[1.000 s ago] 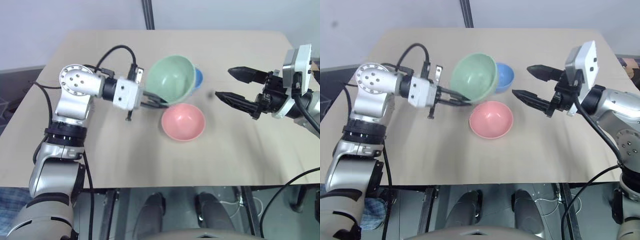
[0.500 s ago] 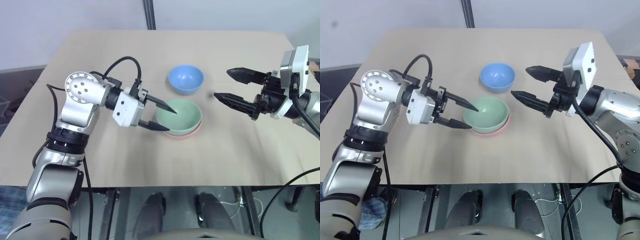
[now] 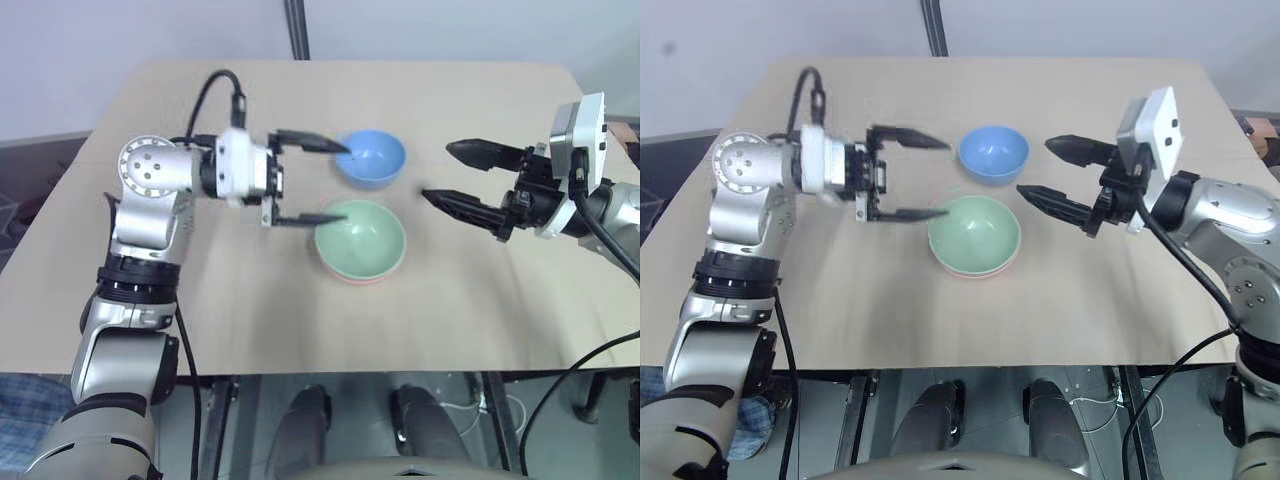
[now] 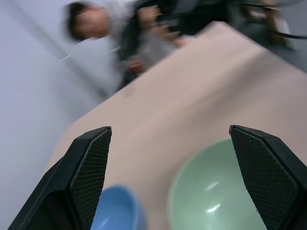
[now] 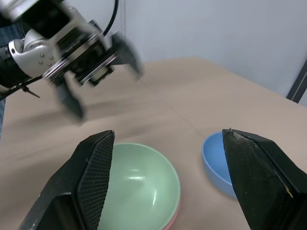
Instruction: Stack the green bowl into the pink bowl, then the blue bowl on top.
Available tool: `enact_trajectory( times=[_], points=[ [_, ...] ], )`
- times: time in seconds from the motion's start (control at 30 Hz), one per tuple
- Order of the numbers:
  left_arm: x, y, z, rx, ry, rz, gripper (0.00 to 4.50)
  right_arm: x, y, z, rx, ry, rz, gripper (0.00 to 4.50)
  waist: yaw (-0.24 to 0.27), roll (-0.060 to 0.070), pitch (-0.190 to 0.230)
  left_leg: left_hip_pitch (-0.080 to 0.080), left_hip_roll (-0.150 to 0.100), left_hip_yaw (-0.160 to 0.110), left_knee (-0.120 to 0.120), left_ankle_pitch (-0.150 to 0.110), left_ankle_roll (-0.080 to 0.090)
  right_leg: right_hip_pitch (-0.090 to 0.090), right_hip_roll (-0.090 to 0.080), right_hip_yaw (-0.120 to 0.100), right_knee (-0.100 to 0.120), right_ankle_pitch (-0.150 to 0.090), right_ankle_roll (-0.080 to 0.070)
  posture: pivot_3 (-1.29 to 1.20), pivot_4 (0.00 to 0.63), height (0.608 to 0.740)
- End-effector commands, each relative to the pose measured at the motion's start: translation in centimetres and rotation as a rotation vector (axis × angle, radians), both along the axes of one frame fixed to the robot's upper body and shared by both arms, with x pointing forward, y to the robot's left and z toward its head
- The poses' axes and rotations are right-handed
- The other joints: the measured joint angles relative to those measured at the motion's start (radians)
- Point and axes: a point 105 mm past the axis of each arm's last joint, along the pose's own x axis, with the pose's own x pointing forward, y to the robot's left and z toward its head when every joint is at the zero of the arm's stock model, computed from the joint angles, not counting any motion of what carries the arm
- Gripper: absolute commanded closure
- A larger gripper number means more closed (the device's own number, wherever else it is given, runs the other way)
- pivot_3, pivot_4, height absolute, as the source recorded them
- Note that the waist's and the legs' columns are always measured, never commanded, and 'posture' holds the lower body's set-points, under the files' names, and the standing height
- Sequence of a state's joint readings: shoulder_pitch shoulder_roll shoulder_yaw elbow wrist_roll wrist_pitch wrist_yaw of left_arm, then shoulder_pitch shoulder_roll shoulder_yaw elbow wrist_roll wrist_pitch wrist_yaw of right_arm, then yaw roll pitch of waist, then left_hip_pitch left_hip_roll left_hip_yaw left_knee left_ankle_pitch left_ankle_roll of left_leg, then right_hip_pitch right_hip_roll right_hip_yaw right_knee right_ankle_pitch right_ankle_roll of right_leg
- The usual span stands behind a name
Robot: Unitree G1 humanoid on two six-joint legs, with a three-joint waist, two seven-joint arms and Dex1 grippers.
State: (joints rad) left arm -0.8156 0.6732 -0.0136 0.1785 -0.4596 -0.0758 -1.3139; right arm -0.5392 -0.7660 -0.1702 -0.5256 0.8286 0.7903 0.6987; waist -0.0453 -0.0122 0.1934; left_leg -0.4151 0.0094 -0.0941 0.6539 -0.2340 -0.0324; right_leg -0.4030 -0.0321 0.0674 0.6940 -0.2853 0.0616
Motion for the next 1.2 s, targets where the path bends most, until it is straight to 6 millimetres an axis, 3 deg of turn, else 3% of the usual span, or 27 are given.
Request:
enact_trajectory(
  times=[0.03,0.23,0.43,0.7,0.97,1.2],
  points=[
    [0.6,2.9,1.4,-0.135,0.098,0.125,0.35,0.1,0.1,1.0,-0.008,-0.057,-0.001,0.72,-0.002,0.0,0.0,0.0,0.0,0.0,0.0,0.0,0.0,0.0,0.0,0.0,0.0,0.0,0.0,0.0,0.15,0.74],
    [0.7,7.5,0.8,-0.295,0.321,0.279,0.35,4.2,0.2,0.4,-0.066,-0.057,-0.132,0.72,-0.016,0.0,0.0,0.001,0.0,0.0,0.0,0.0,0.0,0.0,0.0,0.0,0.001,0.0,0.0,0.0,0.15,0.74],
    [-0.5,10.2,-0.6,-0.342,0.393,0.381,0.35,8.3,2.6,-0.2,-0.156,-0.083,-0.177,0.72,-0.025,0.0,0.0,0.0,0.0,0.0,-0.001,0.0,0.0,-0.001,0.0,0.0,0.0,0.0,0.0,0.0,0.15,0.74],
    [-2.4,11.8,-1.7,-0.37,0.422,0.45,0.35,11.6,7.8,-2.4,-0.322,-0.145,-0.126,0.72,-0.024,0.0,0.0,-0.001,0.001,0.001,-0.001,0.0,-0.001,-0.003,0.0,0.001,0.001,0.0,0.0,0.0,0.15,0.74],
    [-3.6,12.3,-2.2,-0.381,0.421,0.483,0.35,14.7,10.8,-4.1,-0.401,-0.127,-0.17,0.72,-0.024,0.0,0.0,-0.001,0.0,0.002,-0.002,0.001,-0.002,-0.005,-0.001,0.002,0.001,0.0,0.0,0.0,0.15,0.74],
    [-4.5,12.5,-2.5,-0.394,0.439,0.492,0.35,15.4,13.1,-6.0,-0.449,-0.083,-0.146,0.72,-0.028,0.0,0.0,-0.001,0.0,0.003,-0.004,0.002,-0.004,-0.006,-0.001,0.003,0.002,0.0,0.0,0.0,0.15,0.74]
  ],
)
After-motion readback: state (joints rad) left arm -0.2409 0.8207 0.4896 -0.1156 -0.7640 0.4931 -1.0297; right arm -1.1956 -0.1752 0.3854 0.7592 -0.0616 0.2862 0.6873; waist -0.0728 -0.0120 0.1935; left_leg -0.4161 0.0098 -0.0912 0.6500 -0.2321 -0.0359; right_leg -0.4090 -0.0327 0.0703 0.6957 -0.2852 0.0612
